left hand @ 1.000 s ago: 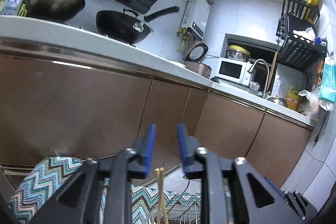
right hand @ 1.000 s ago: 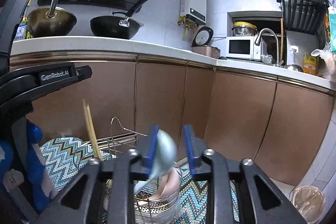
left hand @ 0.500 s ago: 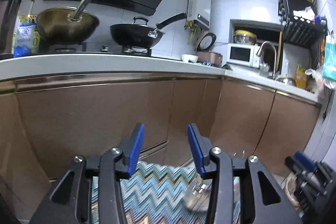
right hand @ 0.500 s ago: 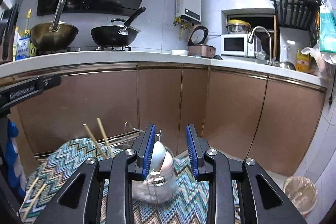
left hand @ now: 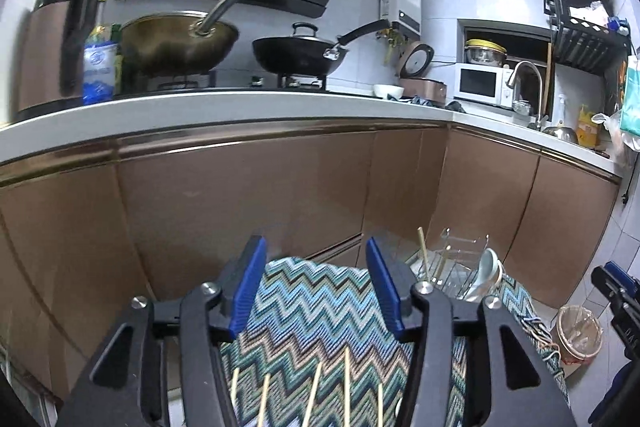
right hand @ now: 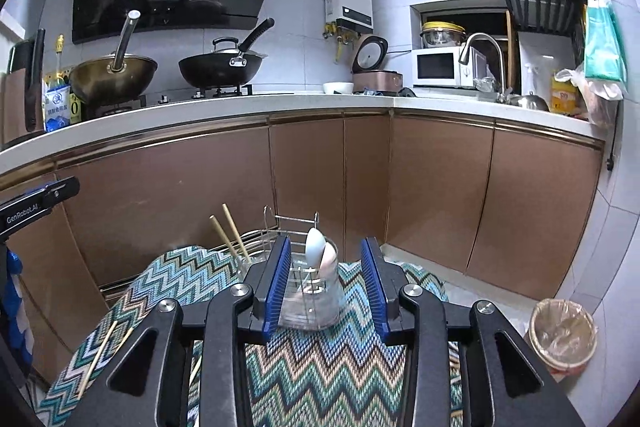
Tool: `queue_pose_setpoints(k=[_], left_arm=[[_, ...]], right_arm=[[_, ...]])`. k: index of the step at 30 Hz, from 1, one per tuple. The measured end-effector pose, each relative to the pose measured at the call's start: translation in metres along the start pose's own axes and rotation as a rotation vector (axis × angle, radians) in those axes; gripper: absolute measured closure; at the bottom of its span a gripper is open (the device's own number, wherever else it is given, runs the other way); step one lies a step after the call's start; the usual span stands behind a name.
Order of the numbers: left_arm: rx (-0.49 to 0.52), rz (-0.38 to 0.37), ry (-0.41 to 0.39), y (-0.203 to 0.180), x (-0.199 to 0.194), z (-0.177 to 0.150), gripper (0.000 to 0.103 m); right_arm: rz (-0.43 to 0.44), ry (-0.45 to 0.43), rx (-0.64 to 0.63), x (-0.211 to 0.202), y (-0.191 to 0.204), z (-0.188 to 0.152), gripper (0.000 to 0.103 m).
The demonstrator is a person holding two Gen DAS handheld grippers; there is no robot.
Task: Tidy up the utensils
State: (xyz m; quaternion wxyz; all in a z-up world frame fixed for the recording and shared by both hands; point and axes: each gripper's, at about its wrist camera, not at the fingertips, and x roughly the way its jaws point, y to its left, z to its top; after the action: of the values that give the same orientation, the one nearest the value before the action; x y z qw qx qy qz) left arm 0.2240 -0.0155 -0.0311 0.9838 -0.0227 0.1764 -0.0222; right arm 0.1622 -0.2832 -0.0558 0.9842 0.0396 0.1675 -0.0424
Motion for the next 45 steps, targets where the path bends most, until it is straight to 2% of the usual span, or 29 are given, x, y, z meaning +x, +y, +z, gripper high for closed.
queue_pose_setpoints(k=[5, 9, 12, 17, 23, 25, 35, 45], left_arm=[[-0.011, 0.035, 0.023, 0.024, -0.019, -0.004, 0.053], [-0.032, 0.071, 0.041, 0.044, -0.037, -0.009, 0.053], [-0.062, 0.090, 0.055, 0.058, -0.048, -0.015, 0.053], [-0.114, 0.090, 0.074, 0.072, -0.062, -0.024, 0.053], [-0.090, 0.070, 0.080, 0.063, -0.083, -0.037, 0.053], [-0.073, 0.060, 0.080, 0.056, -0.090, -0.039, 0.053], [0.007, 0.029, 0.062, 0.027, -0.124, -0.047, 0.053], [-0.004, 0.035, 0.042, 0.033, -0.139, -0.042, 0.053]], right_arm=[[0.004, 0.002, 0.037, -0.020, -0.005, -0.005, 0.066], [-0.002, 0.020, 0.050, -0.033, -0.002, -0.014, 0.058], [0.000, 0.031, 0.046, -0.042, 0.003, -0.022, 0.057], [-0.011, 0.048, 0.061, -0.058, 0.010, -0.033, 0.056], [-0.055, 0.069, 0.056, -0.074, 0.024, -0.041, 0.055], [-0.073, 0.071, 0.043, -0.080, 0.030, -0.044, 0.050], [-0.140, 0.013, -0.013, -0.117, 0.047, -0.039, 0.045], [-0.138, -0.033, -0.043, -0.133, 0.056, -0.034, 0.040]])
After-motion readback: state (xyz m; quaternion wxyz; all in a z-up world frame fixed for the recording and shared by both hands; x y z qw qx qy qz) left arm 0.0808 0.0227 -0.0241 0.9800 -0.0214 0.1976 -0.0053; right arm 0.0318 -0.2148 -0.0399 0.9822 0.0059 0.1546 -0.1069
